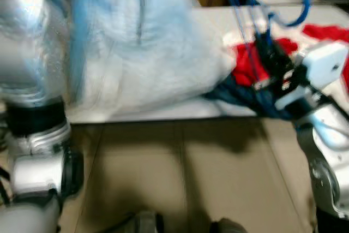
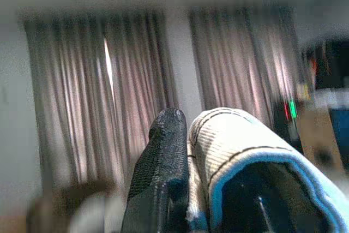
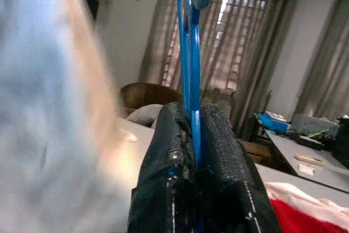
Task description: Hang hanger
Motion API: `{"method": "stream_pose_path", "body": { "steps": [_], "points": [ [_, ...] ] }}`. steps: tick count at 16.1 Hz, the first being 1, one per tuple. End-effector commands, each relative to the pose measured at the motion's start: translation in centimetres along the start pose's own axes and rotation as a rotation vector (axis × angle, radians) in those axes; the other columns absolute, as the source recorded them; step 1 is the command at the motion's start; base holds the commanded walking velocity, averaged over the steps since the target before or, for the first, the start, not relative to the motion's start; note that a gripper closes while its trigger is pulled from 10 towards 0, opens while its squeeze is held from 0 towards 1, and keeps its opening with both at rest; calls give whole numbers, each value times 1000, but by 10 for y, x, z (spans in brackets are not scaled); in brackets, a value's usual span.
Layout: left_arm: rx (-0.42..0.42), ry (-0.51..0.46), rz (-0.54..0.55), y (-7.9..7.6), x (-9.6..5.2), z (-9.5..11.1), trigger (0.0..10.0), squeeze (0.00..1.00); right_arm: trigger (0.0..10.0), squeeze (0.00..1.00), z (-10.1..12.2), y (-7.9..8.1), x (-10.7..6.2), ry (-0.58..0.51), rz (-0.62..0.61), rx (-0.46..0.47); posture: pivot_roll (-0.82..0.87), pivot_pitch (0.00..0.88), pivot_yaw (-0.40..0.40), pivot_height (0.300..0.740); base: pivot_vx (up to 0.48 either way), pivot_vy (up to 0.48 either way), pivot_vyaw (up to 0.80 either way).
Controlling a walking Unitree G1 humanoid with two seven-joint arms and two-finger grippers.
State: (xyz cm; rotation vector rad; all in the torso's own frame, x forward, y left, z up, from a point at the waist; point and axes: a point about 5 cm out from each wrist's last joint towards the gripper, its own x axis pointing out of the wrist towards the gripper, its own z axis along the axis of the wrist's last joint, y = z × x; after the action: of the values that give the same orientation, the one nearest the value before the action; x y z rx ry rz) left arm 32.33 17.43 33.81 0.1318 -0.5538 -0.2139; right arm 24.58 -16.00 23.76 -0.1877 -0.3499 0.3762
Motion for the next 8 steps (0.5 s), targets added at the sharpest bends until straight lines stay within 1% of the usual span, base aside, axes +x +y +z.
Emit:
{"method": "stream_pose_path", "body": {
  "steps": [1,2,3,4,5,6,7,8],
  "points": [
    [7,29,-36,-9,-1,-8,10000,0,10000,0,0,2,-2,12,24,6,-146,0,42,740,0,0,0],
    [40,131,-97,-20,-19,-38,10000,0,10000,0,-5,5,-9,39,49,33,-142,0,37,740,-240,0,0],
    [84,183,-161,-29,-30,-53,10000,0,10000,0,-8,7,-12,59,62,42,-142,0,37,740,-240,0,0],
    [104,270,-240,-45,-52,-81,10000,0,10000,0,-15,9,-20,100,86,56,-143,0,34,740,-240,0,0],
    [103,280,-250,-48,-56,-84,10000,0,10000,0,-15,10,-21,106,90,58,-143,0,34,740,-240,0,0],
    [92,331,-320,-62,-74,-95,10000,0,10000,0,-19,12,-28,139,122,56,-144,0,32,740,-296,0,0],
    [84,336,-333,-64,-77,-96,10000,0,10000,0,-19,12,-30,144,127,56,-144,0,32,740,-296,0,0],
    [65,352,-348,-69,-83,-98,10000,0,10000,0,-21,13,-34,163,134,61,-141,0,28,740,-300,0,0]
  ]
}}
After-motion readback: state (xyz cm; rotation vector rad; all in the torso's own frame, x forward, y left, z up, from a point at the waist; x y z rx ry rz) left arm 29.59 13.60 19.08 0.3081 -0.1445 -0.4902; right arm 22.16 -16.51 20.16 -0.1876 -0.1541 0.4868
